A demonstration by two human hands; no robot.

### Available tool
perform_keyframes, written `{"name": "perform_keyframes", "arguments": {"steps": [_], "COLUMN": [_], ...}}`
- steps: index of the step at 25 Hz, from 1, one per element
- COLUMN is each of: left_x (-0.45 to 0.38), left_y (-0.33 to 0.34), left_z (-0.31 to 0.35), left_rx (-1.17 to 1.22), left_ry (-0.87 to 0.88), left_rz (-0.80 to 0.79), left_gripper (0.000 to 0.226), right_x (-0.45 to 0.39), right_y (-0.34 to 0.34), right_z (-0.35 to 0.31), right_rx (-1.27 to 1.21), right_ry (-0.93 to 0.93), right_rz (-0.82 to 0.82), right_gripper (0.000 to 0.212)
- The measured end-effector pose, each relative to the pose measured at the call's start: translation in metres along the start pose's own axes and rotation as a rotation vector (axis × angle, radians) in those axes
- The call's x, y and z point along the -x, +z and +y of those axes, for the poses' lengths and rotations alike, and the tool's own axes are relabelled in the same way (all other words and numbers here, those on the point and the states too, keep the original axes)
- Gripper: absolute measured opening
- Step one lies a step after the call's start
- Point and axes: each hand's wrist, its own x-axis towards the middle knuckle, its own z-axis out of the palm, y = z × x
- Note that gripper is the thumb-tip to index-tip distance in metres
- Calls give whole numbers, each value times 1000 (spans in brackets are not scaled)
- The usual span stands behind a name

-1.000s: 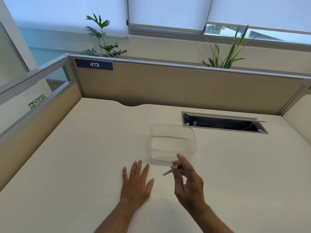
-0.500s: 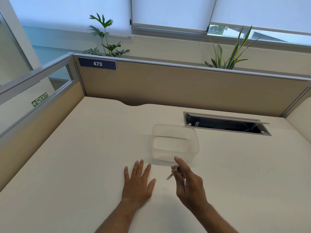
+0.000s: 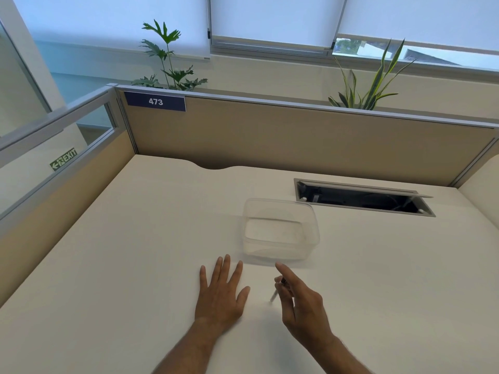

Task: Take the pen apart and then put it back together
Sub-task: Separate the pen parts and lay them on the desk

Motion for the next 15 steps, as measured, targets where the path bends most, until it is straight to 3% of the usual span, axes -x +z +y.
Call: {"name": "perform_keyframes", "arguments": {"steps": [12,15], "left_x": [-8,-8], "left_y": [0,1], "left_z": [-2,-3], "left_rx": [28,16], "left_ry": [10,15], "left_rz": [25,19], "left_gripper": [68,68], "right_x": [-4,-15], "right_y": [1,-7], "right_z": [3,-5], "right_rx": [22,-10], "right_ry": [-17,-48], "right_rz": [-40,22], "right_gripper": [59,63]}}
